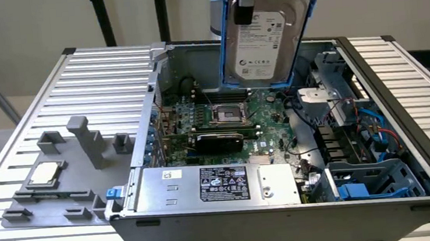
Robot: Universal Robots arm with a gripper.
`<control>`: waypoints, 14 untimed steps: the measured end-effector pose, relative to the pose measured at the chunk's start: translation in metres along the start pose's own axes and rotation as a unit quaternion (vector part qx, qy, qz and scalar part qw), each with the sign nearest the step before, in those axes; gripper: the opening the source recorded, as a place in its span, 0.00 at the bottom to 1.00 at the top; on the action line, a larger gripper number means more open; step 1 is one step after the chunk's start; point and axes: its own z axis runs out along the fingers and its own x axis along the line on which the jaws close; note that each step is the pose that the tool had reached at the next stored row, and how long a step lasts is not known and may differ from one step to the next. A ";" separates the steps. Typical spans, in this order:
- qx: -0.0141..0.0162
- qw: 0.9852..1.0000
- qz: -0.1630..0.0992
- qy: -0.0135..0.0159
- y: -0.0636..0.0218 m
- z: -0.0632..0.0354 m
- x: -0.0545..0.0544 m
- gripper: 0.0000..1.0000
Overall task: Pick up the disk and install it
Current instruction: 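Pick up the disk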
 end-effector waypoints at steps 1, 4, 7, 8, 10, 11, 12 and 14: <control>0.000 1.000 0.000 0.000 -0.0038 -0.0001 0.002 0.33; 0.000 1.000 0.000 0.000 -0.0142 -0.0005 0.009 0.33; 0.000 1.000 0.000 -0.001 -0.0240 -0.0010 0.016 0.33; 0.000 1.000 0.000 -0.001 -0.0270 -0.0011 0.018 0.33; 0.000 1.000 0.000 -0.001 -0.0325 -0.0014 0.023 0.33; 0.000 1.000 0.000 -0.001 -0.0352 -0.0015 0.026 0.33; 0.000 1.000 0.000 -0.001 -0.0378 -0.0017 0.028 0.33; 0.000 1.000 0.000 -0.001 -0.0429 -0.0019 0.034 0.33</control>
